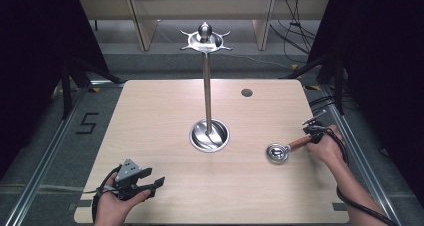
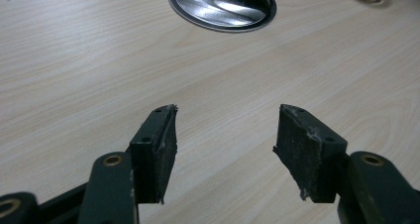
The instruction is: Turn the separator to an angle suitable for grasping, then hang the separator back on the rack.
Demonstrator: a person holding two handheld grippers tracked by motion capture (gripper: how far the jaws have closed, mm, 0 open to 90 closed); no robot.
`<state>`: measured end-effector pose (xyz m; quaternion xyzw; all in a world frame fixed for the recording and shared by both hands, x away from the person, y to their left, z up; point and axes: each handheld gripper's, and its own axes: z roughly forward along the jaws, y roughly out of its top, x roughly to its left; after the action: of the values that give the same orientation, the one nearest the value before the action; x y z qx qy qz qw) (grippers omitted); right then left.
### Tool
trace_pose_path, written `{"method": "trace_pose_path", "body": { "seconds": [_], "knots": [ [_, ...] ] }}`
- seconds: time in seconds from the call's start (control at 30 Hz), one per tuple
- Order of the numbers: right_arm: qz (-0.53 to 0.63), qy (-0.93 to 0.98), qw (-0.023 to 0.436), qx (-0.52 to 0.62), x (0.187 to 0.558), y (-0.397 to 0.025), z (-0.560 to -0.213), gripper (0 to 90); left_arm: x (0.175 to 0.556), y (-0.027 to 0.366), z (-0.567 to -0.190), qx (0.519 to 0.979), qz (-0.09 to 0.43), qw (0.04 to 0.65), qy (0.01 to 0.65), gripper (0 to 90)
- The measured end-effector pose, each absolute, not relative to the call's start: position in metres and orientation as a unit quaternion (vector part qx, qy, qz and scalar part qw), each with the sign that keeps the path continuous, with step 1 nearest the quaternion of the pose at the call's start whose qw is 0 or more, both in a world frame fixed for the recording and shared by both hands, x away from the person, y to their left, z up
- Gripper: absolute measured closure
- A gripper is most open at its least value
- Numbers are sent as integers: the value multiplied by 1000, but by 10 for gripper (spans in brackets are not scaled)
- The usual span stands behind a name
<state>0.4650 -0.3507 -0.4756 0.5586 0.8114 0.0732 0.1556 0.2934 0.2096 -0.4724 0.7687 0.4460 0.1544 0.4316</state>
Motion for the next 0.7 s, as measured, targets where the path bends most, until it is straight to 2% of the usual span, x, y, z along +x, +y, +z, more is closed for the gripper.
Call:
{"method": "trace_pose_path", "body": {
  "seconds": [0.07,0.17,0.23,0.3,0.4,0.43,0.57,0.7],
  "knots": [
    [74,821,168,541,469,-354,-474,899,293,210,-472,768,154,432,447,400],
    [81,810,163,558,469,-355,-469,867,294,210,-472,770,155,430,446,400],
    [97,797,166,573,468,-357,-464,789,295,211,-472,776,152,427,439,400],
    [100,766,135,620,465,-359,-459,739,295,208,-473,772,153,430,443,401],
    [118,725,134,666,462,-365,-453,584,294,209,-474,770,152,435,442,401],
    [118,725,134,666,462,-365,-453,584,293,211,-473,775,155,423,443,401],
    [140,675,124,714,461,-361,-447,493,291,213,-472,775,155,424,441,402],
    [150,681,112,708,463,-358,-447,432,292,211,-472,770,154,431,444,401]
  ]
}}
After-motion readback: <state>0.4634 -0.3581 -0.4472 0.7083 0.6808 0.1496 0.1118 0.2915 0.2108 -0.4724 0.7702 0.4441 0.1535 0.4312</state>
